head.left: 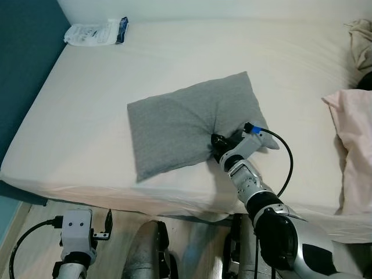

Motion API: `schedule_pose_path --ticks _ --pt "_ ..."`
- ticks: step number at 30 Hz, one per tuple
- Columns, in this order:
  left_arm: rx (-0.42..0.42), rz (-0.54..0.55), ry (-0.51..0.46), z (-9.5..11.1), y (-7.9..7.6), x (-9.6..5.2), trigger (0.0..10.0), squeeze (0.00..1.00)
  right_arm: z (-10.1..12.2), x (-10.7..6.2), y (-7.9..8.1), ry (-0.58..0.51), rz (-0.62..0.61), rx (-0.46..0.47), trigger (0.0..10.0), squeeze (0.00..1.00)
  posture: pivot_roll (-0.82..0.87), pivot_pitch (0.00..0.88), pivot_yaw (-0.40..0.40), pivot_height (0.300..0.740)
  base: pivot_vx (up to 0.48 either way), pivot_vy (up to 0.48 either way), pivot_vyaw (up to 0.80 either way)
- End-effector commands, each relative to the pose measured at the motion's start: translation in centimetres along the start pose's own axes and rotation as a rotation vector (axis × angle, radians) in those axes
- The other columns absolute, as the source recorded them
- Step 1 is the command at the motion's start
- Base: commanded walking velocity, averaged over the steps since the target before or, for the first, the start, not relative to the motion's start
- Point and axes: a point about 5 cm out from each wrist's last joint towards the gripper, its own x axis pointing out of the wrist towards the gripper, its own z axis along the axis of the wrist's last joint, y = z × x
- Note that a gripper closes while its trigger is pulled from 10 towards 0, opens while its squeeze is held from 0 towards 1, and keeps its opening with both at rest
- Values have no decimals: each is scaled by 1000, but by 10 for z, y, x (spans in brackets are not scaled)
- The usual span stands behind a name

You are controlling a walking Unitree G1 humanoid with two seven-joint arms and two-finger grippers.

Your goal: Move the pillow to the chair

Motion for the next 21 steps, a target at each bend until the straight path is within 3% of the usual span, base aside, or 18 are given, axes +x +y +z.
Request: schedule_pose_path --ticks 1,7,10,11,13,14,16,18,21 --pt "9 8 38 -6 1 -3 10000 0 -21 -5 -3 74 -13 2 0 0 198 342 84 610 0 0 0" --pt "-13 46 5 1 3 19 10000 0 -36 -4 13 138 96 -80 0 0 155 260 40 610 0 0 0" --pt "-22 61 -10 5 3 28 10000 0 -33 -1 24 116 167 -65 0 0 135 227 25 610 0 0 0" --pt "-37 77 -33 12 4 38 10000 0 -26 4 44 77 301 -36 0 0 119 199 14 610 0 0 0" --pt "-48 89 -49 17 4 46 10000 0 -20 7 61 42 418 -2 0 0 106 172 0 610 0 0 0" --pt "-48 89 -49 17 4 46 10000 0 -20 7 61 42 418 -2 0 0 106 172 0 610 0 0 0" --pt "-67 109 -74 25 4 60 10000 0 -4 11 83 -11 558 35 0 0 83 116 -23 610 0 0 0" --pt "-74 116 -83 28 4 65 10000 0 1 12 91 -28 601 48 0 0 79 108 -24 610 0 0 0" --pt "-94 148 -106 36 8 75 10000 0 10 13 103 -46 651 -8 0 0 51 90 -31 610 0 0 0"
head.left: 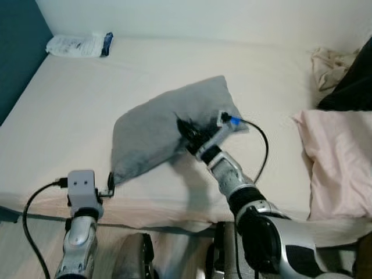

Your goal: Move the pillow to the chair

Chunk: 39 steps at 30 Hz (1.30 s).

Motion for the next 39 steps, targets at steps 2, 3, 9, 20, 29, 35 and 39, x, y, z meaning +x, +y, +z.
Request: schedule_pose_path --ticks 2,3,9,20,29,35,39 --pt "-5 52 23 -7 12 -2 10000 0 7 8 11 -21 75 -43 0 0 49 84 -34 610 0 0 0" --pt "-21 87 19 -6 18 0 10000 0 -2 0 2 32 18 -70 0 0 40 61 -43 620 0 0 0" --pt "-29 127 -7 -2 28 3 10000 0 -12 -15 -13 65 -60 -76 0 0 33 47 -42 644 0 0 0" --pt "-34 192 -45 5 50 7 10000 0 6 -15 -20 68 -100 -147 0 0 21 10 -62 682 0 0 0" --pt "-18 165 -64 15 53 17 10000 0 28 -12 -24 46 -147 -230 10000 0 34 0 -68 687 0 0 0" --pt "-34 154 -77 15 43 19 10000 0 31 -10 -23 5 -156 -189 10000 0 46 0 -72 687 0 0 0" --pt "-36 149 -87 18 41 22 10000 0 25 -8 -22 56 -177 -215 10000 0 54 3 -77 687 0 0 0"
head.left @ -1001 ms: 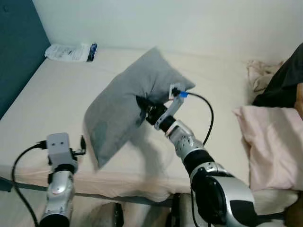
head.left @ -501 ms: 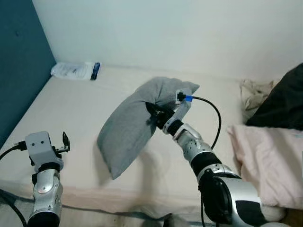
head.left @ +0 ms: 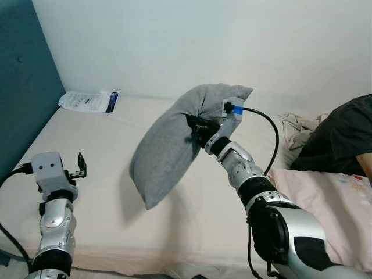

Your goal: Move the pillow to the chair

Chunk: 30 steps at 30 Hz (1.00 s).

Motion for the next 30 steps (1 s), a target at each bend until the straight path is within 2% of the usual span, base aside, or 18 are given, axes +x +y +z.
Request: schedule_pose_path --ticks 1,4,10,15,23,24,25,27,28,30 --pt "-7 2 -1 -2 -2 -2 10000 0 9 4 3 -24 2 -33 10000 0 54 3 -77 687 0 0 0" --pt "-7 5 3 -3 -1 -2 10000 0 1 4 4 31 2 -73 10000 0 57 11 -76 692 0 0 0" --pt "-15 4 34 -12 -3 -7 10000 0 -7 1 5 47 37 -78 10000 0 63 19 -79 712 0 0 0" --pt "-6 15 147 -36 -5 -24 10000 0 -27 -3 7 102 49 -79 10000 0 56 25 -72 740 0 0 0" --pt "15 6 221 -49 -7 -32 10000 0 -46 -7 12 153 59 -89 10000 0 54 22 -64 740 0 0 0" --pt "38 14 311 -64 -5 -41 10000 0 -68 -14 14 232 62 -127 10000 0 52 18 -68 740 0 0 0" --pt "46 22 360 -72 -3 -48 10000 0 -79 -20 14 258 66 -133 10000 0 51 16 -68 740 0 0 0" --pt "57 33 418 -81 -1 -56 10000 0 -94 -28 14 313 69 -146 10000 0 54 16 -69 740 0 0 0" --pt "57 33 418 -81 -1 -56 10000 0 -94 -28 14 313 69 -146 10000 0 54 16 -69 740 0 0 0" --pt "103 46 496 -93 4 -70 10000 0 -116 -41 14 400 84 -143 10000 0 53 18 -67 740 0 0 613"
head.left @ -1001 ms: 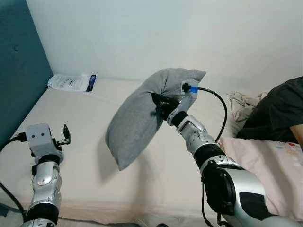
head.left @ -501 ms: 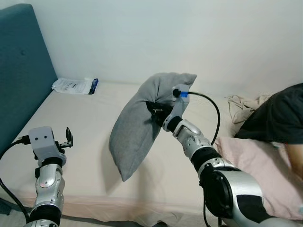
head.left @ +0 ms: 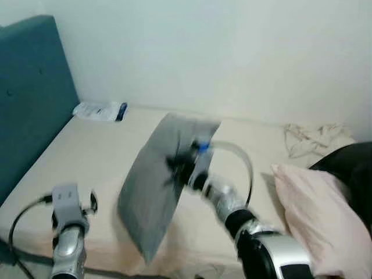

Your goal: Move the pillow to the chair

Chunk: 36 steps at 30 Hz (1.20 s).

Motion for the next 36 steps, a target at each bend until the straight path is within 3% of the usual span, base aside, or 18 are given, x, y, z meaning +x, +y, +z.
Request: schedule_pose_path --ticks 1,11,16,18,25,31,33,36 --pt "53 24 145 -32 7 -15 10000 0 -13 -1 7 45 47 -39 10000 0 56 21 -69 740 0 0 781" --pt "88 85 397 -85 26 -53 10000 0 -46 -8 16 140 111 -28 10000 0 49 23 -66 740 0 0 781" --pt "111 80 495 -103 27 -68 10000 0 -50 -10 16 161 111 -50 10000 0 45 26 -62 740 0 0 781" --pt "115 52 572 -117 22 -82 10000 0 -60 -14 16 215 116 -92 10000 0 45 31 -66 740 0 0 781" --pt "133 -4 654 -131 11 -97 10000 0 -74 -18 20 283 153 -123 10000 0 47 19 -78 740 0 0 781" --pt "152 -32 703 -140 7 -107 10000 0 -75 -19 23 276 181 -114 10000 0 37 0 -79 740 0 0 781" --pt "203 -63 723 -143 5 -112 10000 0 -76 -18 26 283 210 -127 10000 0 32 0 -75 740 0 0 781" --pt "213 -78 726 -143 4 -112 10000 0 -77 -19 30 296 270 -162 10000 0 30 0 -74 740 0 0 779"
